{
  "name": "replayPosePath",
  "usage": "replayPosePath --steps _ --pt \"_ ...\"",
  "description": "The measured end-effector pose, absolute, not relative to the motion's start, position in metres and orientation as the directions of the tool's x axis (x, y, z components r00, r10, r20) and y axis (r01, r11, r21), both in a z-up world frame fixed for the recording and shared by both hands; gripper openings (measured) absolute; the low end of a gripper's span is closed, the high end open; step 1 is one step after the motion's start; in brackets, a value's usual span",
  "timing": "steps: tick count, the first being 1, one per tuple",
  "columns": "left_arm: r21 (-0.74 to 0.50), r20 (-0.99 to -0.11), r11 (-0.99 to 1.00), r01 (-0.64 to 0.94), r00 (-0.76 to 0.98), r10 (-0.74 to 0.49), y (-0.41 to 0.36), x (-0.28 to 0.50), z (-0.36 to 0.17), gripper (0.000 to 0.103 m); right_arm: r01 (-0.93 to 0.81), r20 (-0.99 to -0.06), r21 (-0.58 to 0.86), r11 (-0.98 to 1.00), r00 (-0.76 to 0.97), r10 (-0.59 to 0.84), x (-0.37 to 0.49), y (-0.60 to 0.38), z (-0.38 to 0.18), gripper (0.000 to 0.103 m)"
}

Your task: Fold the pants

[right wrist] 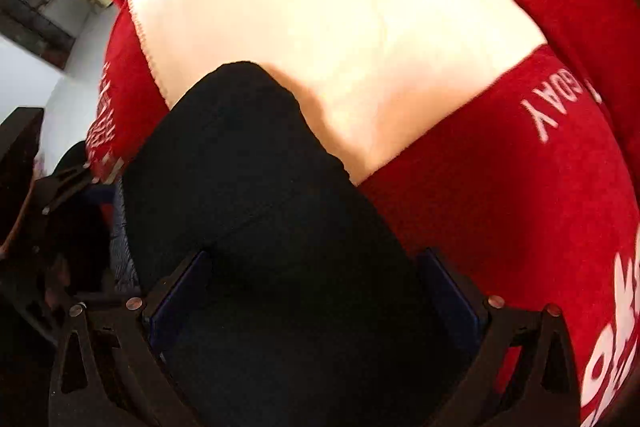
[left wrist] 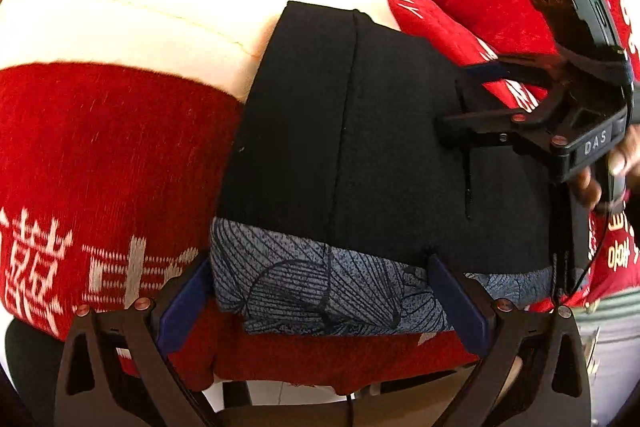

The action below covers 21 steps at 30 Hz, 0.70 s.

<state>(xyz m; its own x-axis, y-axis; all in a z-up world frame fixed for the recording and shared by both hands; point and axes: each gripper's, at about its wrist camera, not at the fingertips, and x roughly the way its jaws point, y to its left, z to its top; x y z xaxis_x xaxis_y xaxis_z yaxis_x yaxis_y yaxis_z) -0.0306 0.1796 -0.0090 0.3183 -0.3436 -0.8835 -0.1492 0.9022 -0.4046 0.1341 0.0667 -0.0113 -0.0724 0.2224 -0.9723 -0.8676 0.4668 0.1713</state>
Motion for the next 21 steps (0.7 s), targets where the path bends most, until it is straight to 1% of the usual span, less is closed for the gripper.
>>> replayPosePath --steps 1,2,3,5,6,9,14,18,21 --pt "-0.412 -0.879 0.901 -0.133 0.317 -0.355 0.181 -0.029 -0.009 0.103 -0.882 -0.974 0.165 0.440 -0.076 0.214 0.129 0.070 -0.005 0.086" --pt "-0.421 -0.875 0.899 -0.121 0.315 -0.368 0.183 -0.028 -0.009 0.103 -0.897 -0.977 0.138 0.421 -0.055 0.204 0.123 0.070 0.000 0.071" --pt "-0.436 -0.868 0.893 -0.110 0.314 -0.385 0.185 -0.027 -0.009 0.103 -0.911 -0.979 0.105 0.398 -0.025 0.201 0.116 0.069 0.007 0.051" --pt "-0.467 -0.851 0.879 -0.090 0.315 -0.420 0.190 -0.022 -0.008 0.103 -0.931 -0.976 0.023 0.365 0.059 0.212 0.103 0.064 0.022 0.032" --pt "-0.481 -0.842 0.873 -0.077 0.316 -0.436 0.193 -0.020 -0.008 0.103 -0.935 -0.967 -0.012 0.355 0.102 0.235 0.099 0.061 0.029 0.028" --pt "-0.494 -0.830 0.869 -0.031 0.317 -0.460 0.201 -0.013 -0.004 0.103 -0.935 -0.939 -0.054 0.351 0.167 0.301 0.085 0.056 0.048 0.023" --pt "-0.544 -0.780 0.835 0.081 0.317 -0.539 0.217 0.000 0.003 0.103 -0.938 -0.892 -0.055 0.341 0.200 0.406 0.062 0.043 0.074 0.022" --pt "-0.618 -0.716 0.764 0.187 0.269 -0.644 0.215 0.021 0.004 0.103 -0.944 -0.879 -0.061 0.323 0.204 0.431 0.058 0.041 0.083 0.022" --pt "-0.629 -0.703 0.730 0.266 0.207 -0.681 0.188 0.035 0.004 0.103 -0.942 -0.881 -0.053 0.333 0.201 0.428 0.062 0.043 0.078 0.022"
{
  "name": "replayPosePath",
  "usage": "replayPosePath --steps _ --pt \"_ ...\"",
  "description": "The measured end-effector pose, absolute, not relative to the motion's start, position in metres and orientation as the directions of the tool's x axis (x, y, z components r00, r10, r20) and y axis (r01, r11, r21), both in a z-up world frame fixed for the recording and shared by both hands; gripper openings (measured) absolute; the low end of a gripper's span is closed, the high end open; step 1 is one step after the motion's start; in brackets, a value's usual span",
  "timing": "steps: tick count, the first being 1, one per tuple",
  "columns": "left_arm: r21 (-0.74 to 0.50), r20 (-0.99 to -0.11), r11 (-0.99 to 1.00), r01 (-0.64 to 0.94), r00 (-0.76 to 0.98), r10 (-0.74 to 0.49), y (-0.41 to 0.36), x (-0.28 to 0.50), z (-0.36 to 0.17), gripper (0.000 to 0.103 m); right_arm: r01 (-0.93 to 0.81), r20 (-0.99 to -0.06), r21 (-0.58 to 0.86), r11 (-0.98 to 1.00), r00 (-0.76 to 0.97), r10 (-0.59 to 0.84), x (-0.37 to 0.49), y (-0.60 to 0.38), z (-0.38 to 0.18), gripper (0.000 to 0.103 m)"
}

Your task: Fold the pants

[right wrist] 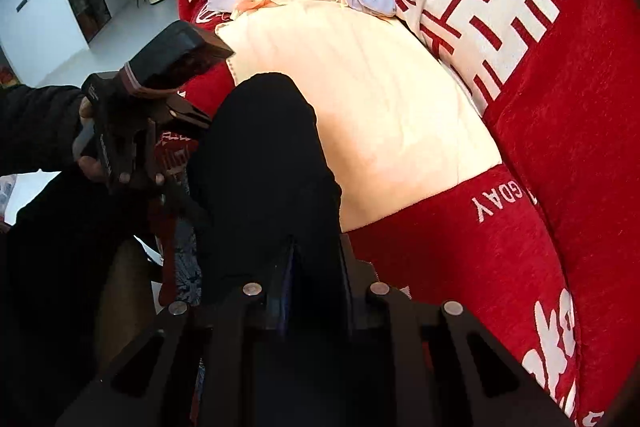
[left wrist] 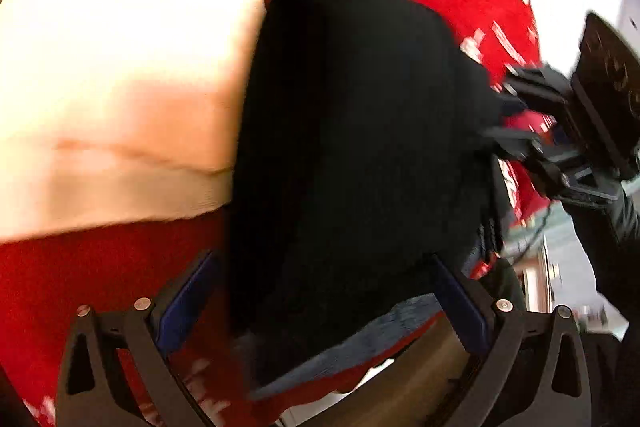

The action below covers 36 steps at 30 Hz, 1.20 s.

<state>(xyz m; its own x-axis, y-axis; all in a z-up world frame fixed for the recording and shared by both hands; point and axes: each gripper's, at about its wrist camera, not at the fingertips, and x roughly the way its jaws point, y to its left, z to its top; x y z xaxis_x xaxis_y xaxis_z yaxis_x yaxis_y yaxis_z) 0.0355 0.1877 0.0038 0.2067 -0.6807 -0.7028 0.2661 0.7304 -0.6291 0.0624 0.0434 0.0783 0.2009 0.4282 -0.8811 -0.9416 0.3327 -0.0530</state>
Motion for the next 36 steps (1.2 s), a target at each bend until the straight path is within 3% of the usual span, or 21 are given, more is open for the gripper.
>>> replayPosePath --steps 5,7,8,12,15,19,22,25,27,31,36 --pt "-0.549 -0.753 0.772 0.320 0.211 -0.623 0.152 0.032 0.011 0.102 -0.917 -0.892 -0.016 0.398 0.193 0.408 0.073 0.043 0.068 0.022" --pt "-0.523 -0.783 0.804 0.282 0.214 -0.584 0.148 0.032 0.011 0.070 -0.898 -0.901 -0.004 0.439 0.193 0.388 0.080 0.044 0.060 0.023" --pt "-0.498 -0.800 0.820 0.281 0.216 -0.560 0.146 0.031 0.012 0.045 -0.887 -0.906 -0.014 0.461 0.206 0.370 0.083 0.046 0.057 0.029" --pt "-0.435 -0.838 0.856 0.280 0.223 -0.499 0.142 0.024 0.021 0.042 -0.842 -0.910 -0.011 0.540 0.233 0.344 0.091 0.036 0.059 0.055" --pt "-0.406 -0.853 0.873 0.272 0.229 -0.468 0.139 0.021 0.027 0.041 -0.800 -0.909 -0.134 0.585 0.335 0.250 0.086 0.010 0.067 0.064" --pt "-0.425 -0.825 0.864 0.270 0.278 -0.493 0.146 0.012 0.048 0.039 -0.671 -0.899 -0.304 0.676 0.438 0.030 0.083 -0.033 0.059 0.064" --pt "-0.437 -0.806 0.859 0.267 0.309 -0.505 0.143 0.008 0.059 0.039 -0.560 -0.907 -0.302 0.772 0.419 -0.051 0.078 -0.062 0.041 0.064" --pt "-0.382 -0.831 0.887 0.259 0.324 -0.453 0.134 0.006 0.065 0.038 -0.577 -0.929 -0.246 0.779 0.370 -0.019 0.047 -0.063 0.016 0.065" --pt "-0.367 -0.838 0.896 0.251 0.330 -0.435 0.129 0.005 0.070 0.031 -0.643 -0.924 -0.237 0.728 0.380 0.035 0.019 -0.052 0.019 0.066" --pt "-0.350 -0.841 0.906 0.238 0.346 -0.416 0.122 0.004 0.079 0.031 -0.691 -0.923 -0.188 0.698 0.366 0.115 -0.016 -0.044 0.025 0.065" --pt "-0.336 -0.852 0.917 0.216 0.345 -0.393 0.116 0.004 0.080 0.031 -0.630 -0.952 -0.003 0.777 0.240 0.191 -0.006 -0.070 0.013 0.071"
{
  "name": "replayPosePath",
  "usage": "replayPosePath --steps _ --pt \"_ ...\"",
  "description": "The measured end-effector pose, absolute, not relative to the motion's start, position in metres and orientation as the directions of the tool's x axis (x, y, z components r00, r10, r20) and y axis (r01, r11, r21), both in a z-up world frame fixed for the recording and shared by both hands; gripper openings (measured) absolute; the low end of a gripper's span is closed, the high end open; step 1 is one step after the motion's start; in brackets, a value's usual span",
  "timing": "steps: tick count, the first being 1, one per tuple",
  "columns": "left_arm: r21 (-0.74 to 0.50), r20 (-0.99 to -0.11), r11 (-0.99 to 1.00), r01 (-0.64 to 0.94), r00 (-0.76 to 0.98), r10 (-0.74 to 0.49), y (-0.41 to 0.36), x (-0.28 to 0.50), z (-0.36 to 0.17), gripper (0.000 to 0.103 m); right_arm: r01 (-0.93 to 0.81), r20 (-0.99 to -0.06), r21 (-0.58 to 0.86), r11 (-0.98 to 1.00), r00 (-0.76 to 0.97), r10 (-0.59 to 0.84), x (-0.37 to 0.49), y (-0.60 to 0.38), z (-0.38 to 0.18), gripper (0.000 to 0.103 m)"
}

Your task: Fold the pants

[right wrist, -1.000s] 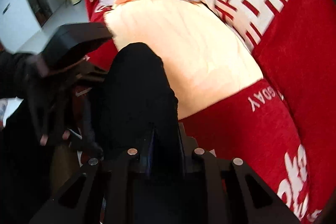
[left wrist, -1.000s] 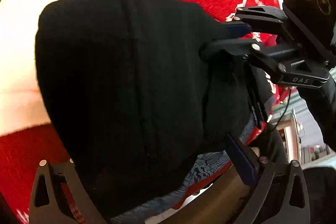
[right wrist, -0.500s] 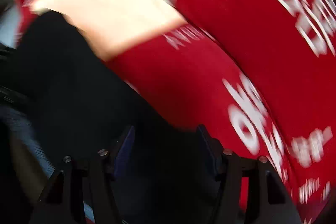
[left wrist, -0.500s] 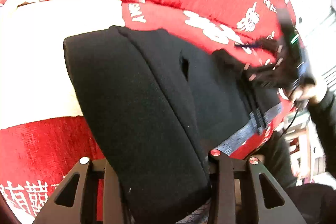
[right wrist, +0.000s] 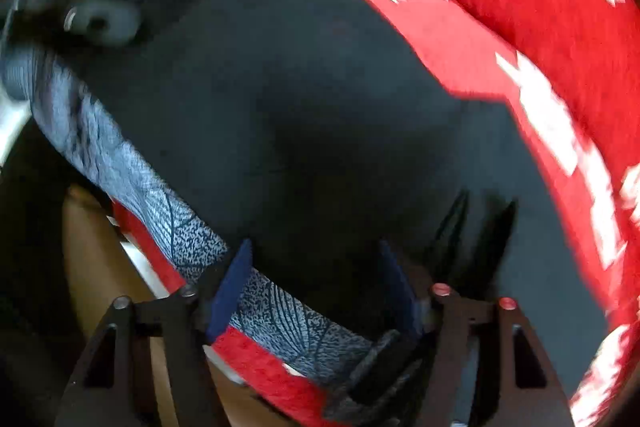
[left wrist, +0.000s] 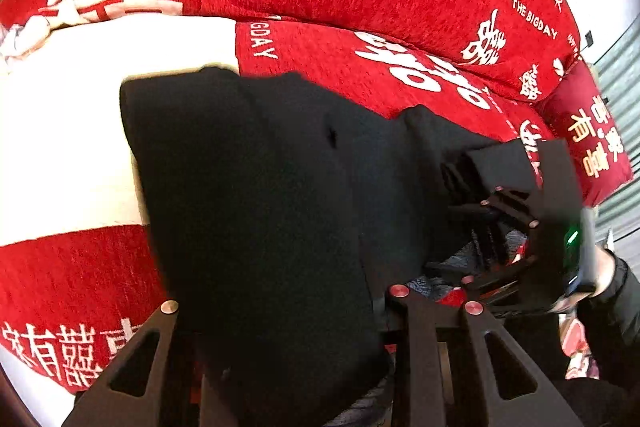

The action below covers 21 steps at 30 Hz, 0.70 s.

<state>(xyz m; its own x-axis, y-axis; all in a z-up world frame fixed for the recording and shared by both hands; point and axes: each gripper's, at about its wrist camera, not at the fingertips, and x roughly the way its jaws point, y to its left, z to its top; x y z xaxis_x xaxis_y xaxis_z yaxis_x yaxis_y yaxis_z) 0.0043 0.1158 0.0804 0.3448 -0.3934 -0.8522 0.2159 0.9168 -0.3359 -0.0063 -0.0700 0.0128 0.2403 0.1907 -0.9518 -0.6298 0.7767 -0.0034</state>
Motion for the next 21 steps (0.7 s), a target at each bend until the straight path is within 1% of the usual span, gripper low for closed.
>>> replayPosePath --steps 2,4,5,7,8,9,11,13,15,18,21 --pt "-0.315 -0.865 0.929 0.197 0.344 -0.366 0.112 0.005 0.083 0.031 -0.580 -0.940 0.053 0.813 0.246 0.237 -0.008 -0.082 0.027 0.071" --pt "-0.315 -0.873 0.932 0.180 0.330 -0.359 0.109 0.008 0.084 0.028 -0.565 -0.920 0.118 0.817 0.247 0.304 -0.014 -0.094 0.036 0.071" --pt "-0.311 -0.876 0.934 0.179 0.326 -0.354 0.108 0.010 0.085 0.028 -0.549 -0.924 0.134 0.825 0.232 0.305 -0.016 -0.098 0.035 0.072" --pt "-0.305 -0.884 0.938 0.166 0.317 -0.344 0.106 0.012 0.086 0.027 -0.516 -0.919 0.229 0.826 0.166 0.358 -0.021 -0.104 0.019 0.076" --pt "-0.304 -0.887 0.939 0.160 0.312 -0.340 0.103 0.013 0.087 0.026 -0.511 -0.916 0.251 0.822 0.150 0.373 -0.024 -0.101 0.009 0.080" --pt "-0.300 -0.890 0.941 0.155 0.309 -0.334 0.101 0.014 0.088 0.026 -0.534 -0.910 0.207 0.820 0.202 0.362 -0.031 -0.097 0.008 0.082" --pt "-0.286 -0.895 0.945 0.158 0.309 -0.323 0.095 0.014 0.095 0.026 -0.560 -0.920 0.135 0.817 0.235 0.313 -0.039 -0.082 0.012 0.084" --pt "-0.288 -0.892 0.944 0.161 0.314 -0.326 0.090 0.013 0.105 0.025 -0.552 -0.918 0.134 0.823 0.244 0.313 -0.043 -0.083 0.021 0.084" --pt "-0.290 -0.886 0.941 0.172 0.323 -0.332 0.082 0.012 0.118 0.025 -0.546 -0.899 0.123 0.829 0.292 0.326 -0.050 -0.093 0.037 0.084" --pt "-0.299 -0.872 0.933 0.198 0.340 -0.352 0.064 0.011 0.139 0.024 -0.494 -0.873 0.092 0.865 0.378 0.309 -0.062 -0.125 0.063 0.084" --pt "-0.275 -0.868 0.928 0.253 0.350 -0.352 0.033 0.011 0.161 0.024 -0.391 -0.853 0.077 0.917 0.450 0.263 -0.055 -0.181 0.079 0.084"
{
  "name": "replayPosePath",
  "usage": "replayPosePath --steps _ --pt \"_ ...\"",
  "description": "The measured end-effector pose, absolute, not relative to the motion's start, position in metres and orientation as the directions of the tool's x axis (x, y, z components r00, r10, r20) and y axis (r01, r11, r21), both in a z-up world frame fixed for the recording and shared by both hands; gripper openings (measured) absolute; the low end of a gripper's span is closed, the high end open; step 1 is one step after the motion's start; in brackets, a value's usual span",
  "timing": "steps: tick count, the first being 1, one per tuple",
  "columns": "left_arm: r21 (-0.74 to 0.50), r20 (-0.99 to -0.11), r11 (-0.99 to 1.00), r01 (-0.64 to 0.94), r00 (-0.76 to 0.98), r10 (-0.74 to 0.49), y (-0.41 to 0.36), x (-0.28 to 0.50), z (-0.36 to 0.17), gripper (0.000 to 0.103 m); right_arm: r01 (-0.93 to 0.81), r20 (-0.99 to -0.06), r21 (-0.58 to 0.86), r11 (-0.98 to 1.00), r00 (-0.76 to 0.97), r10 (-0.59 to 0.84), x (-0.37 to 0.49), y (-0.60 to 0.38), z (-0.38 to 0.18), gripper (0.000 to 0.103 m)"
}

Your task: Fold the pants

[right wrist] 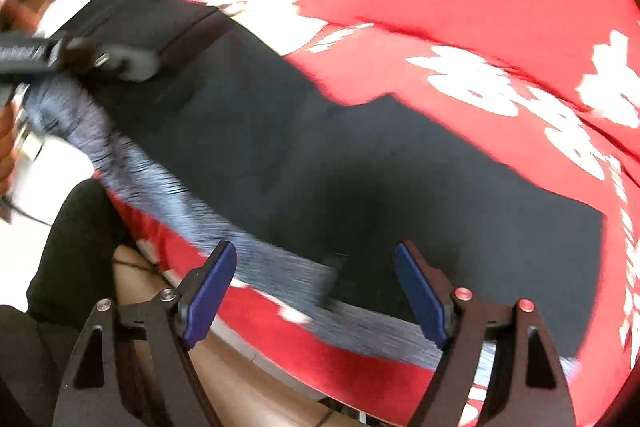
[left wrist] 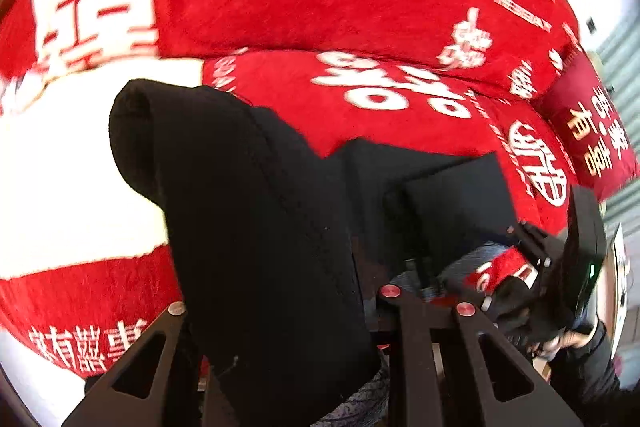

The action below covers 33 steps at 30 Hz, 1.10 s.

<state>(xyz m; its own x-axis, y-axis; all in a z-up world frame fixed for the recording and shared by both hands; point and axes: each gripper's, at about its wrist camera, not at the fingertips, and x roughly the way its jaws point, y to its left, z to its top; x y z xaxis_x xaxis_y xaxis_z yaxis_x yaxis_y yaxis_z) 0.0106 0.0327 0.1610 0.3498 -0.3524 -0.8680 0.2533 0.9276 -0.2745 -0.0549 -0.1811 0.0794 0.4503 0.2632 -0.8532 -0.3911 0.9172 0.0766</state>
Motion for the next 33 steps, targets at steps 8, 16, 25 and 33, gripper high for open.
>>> replayPosePath --steps 8,16,25,33 --pt "-0.227 -0.863 0.876 0.426 0.329 -0.384 -0.081 0.013 0.200 0.023 -0.141 -0.862 0.025 0.990 0.499 0.093 -0.051 -0.294 0.091 0.084" --pt "-0.140 -0.906 0.826 0.546 0.265 -0.329 -0.194 0.017 0.192 0.023 0.063 -0.902 -0.027 0.998 0.429 -0.051 -0.041 -0.342 0.057 0.084" --pt "-0.055 -0.964 0.795 0.604 0.177 -0.201 -0.291 0.023 0.133 0.023 0.111 -0.897 0.098 0.989 0.439 0.040 -0.047 -0.376 0.040 0.086" --pt "-0.030 -0.986 0.806 0.591 0.116 -0.121 -0.312 0.036 0.083 0.034 0.128 -0.892 0.125 0.984 0.449 0.055 -0.056 -0.382 0.038 0.086"
